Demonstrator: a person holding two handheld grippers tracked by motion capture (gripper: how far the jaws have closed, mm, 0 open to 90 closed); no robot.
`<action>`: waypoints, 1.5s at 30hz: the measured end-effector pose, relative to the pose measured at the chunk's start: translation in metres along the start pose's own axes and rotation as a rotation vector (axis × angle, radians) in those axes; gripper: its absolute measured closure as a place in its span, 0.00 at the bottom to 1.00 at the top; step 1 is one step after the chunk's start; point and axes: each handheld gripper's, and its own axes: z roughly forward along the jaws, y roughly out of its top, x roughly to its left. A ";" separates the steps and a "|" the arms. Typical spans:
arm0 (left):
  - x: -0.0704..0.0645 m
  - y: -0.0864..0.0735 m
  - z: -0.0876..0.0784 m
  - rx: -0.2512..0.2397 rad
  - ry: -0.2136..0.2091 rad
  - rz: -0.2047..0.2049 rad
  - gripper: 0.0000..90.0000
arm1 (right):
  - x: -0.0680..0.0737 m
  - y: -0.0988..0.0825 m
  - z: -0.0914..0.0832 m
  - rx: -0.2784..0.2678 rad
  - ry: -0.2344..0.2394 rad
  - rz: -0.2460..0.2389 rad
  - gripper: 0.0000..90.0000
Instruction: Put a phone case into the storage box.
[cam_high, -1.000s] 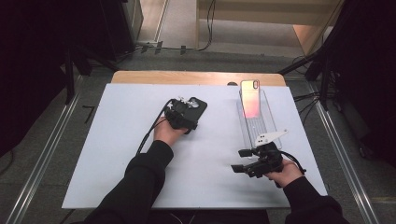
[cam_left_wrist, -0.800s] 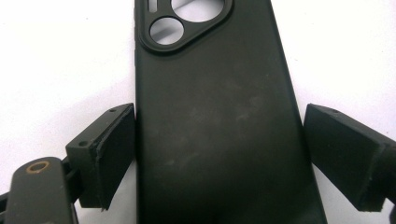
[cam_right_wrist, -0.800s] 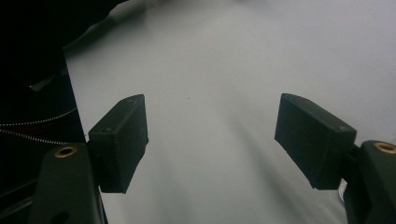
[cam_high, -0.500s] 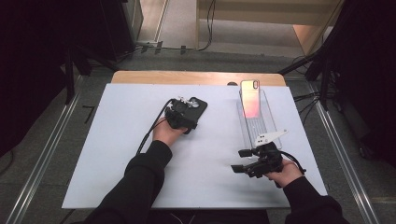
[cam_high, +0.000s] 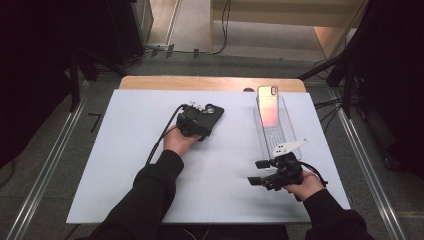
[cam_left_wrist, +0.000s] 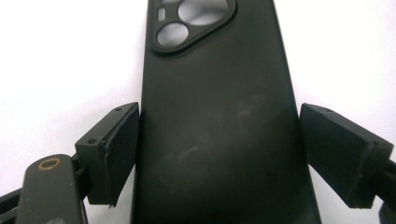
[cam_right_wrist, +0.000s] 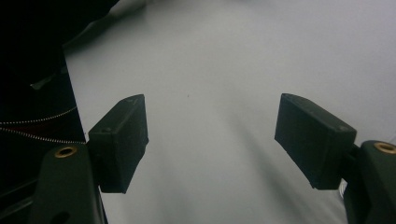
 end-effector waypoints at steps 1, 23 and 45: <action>0.000 0.001 -0.003 -0.012 -0.008 -0.003 0.18 | 0.000 0.000 0.000 0.000 -0.001 0.000 0.26; -0.011 0.005 -0.063 -0.062 -0.116 0.053 0.18 | 0.001 0.001 0.000 -0.011 -0.010 -0.003 0.26; -0.019 -0.036 -0.109 -0.080 -0.212 0.041 0.18 | 0.012 0.008 0.001 -0.087 -0.017 0.013 0.23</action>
